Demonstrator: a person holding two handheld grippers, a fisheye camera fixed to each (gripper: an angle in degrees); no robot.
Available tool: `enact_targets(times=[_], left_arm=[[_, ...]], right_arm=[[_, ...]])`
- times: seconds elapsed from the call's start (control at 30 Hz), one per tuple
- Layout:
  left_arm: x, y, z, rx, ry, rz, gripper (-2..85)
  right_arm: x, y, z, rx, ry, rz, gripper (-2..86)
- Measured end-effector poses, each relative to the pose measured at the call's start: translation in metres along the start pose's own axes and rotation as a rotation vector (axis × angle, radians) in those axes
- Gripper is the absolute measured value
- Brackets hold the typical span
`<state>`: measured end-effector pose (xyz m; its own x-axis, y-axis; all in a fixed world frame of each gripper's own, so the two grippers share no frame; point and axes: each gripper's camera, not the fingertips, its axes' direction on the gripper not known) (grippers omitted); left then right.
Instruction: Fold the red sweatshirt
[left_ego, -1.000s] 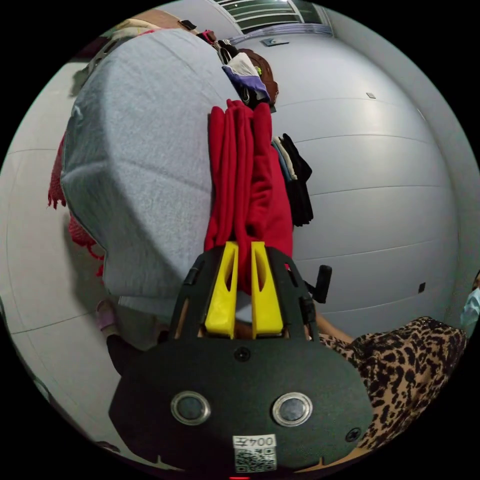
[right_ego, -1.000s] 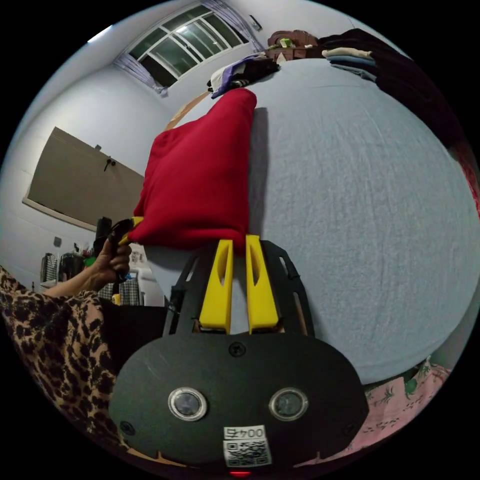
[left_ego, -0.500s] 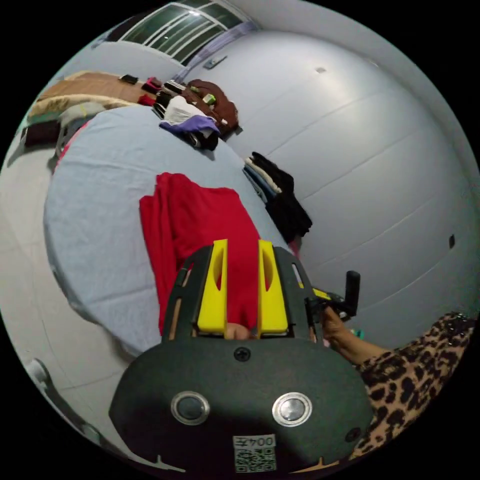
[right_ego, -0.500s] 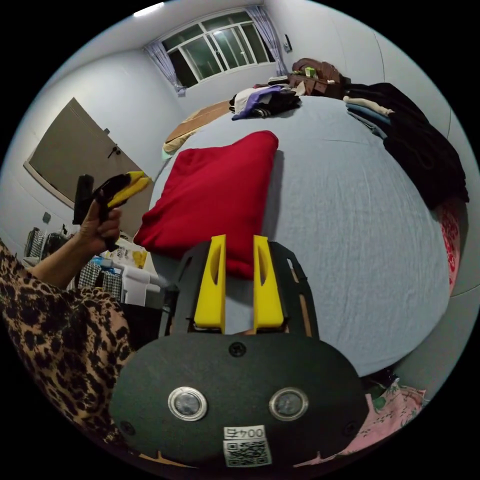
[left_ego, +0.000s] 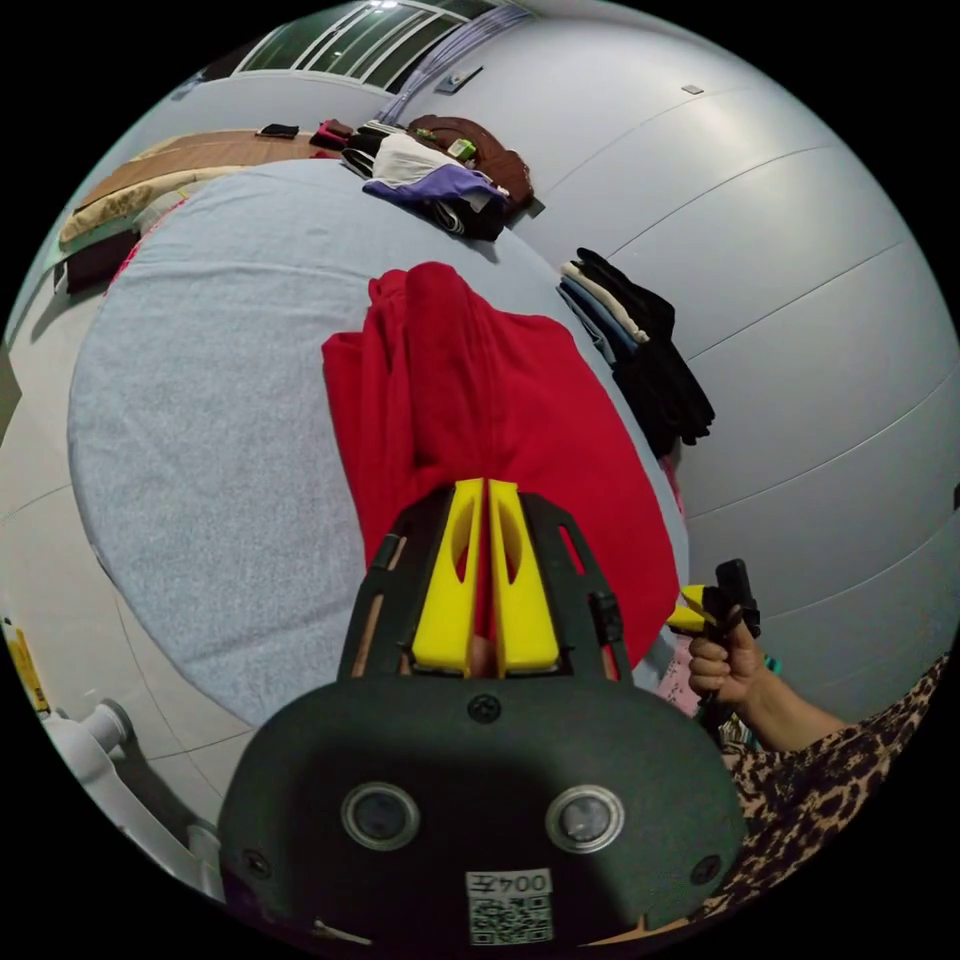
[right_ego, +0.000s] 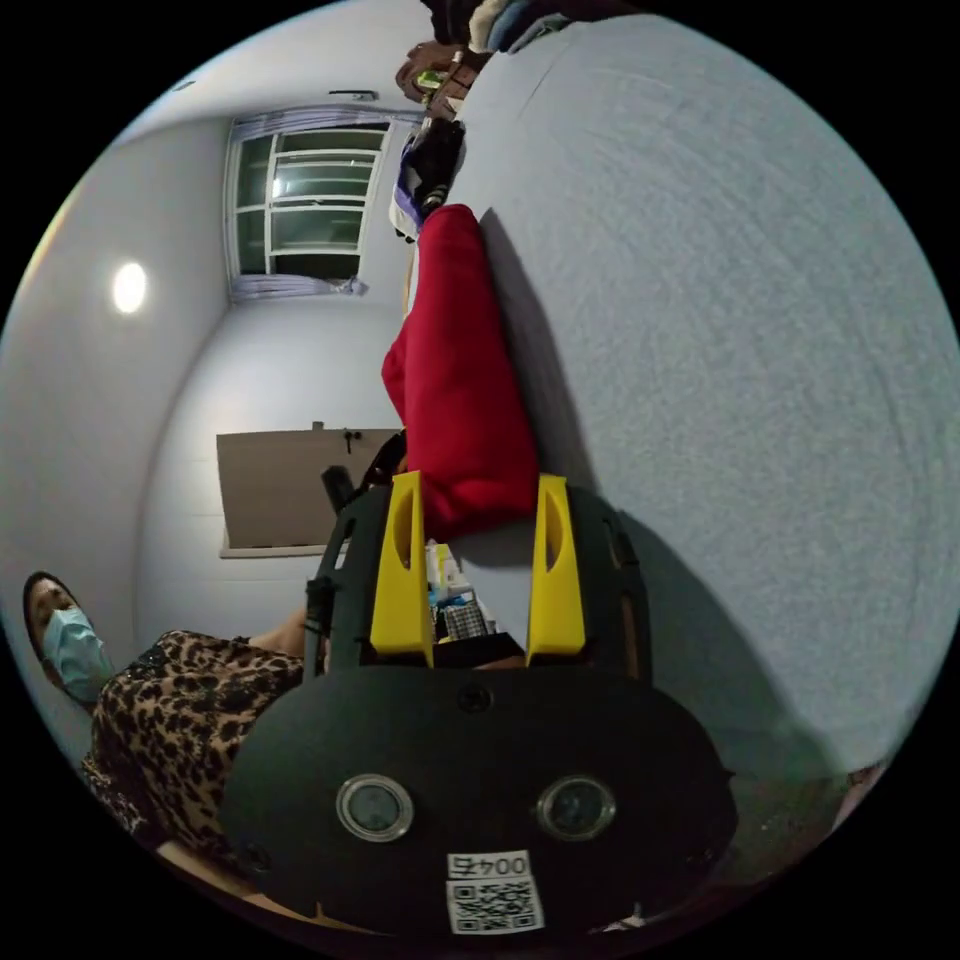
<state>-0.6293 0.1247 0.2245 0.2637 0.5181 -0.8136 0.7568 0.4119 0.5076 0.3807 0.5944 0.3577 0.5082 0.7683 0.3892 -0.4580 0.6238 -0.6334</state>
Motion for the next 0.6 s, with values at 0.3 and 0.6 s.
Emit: enact_targets(times=[0.3, 0.6], left_arm=[[-0.065, 0.02, 0.046, -0.013, 0.039, 0.004, 0.3], [-0.146, 0.041, 0.092, -0.032, 0.112, -0.057, 0.4]], right_arm=[[0.043, -0.01, 0.018, -0.036, 0.24, -0.059, 7.4], [0.108, 0.007, 0.019, 0.02, 0.14, -0.047, 7.9]])
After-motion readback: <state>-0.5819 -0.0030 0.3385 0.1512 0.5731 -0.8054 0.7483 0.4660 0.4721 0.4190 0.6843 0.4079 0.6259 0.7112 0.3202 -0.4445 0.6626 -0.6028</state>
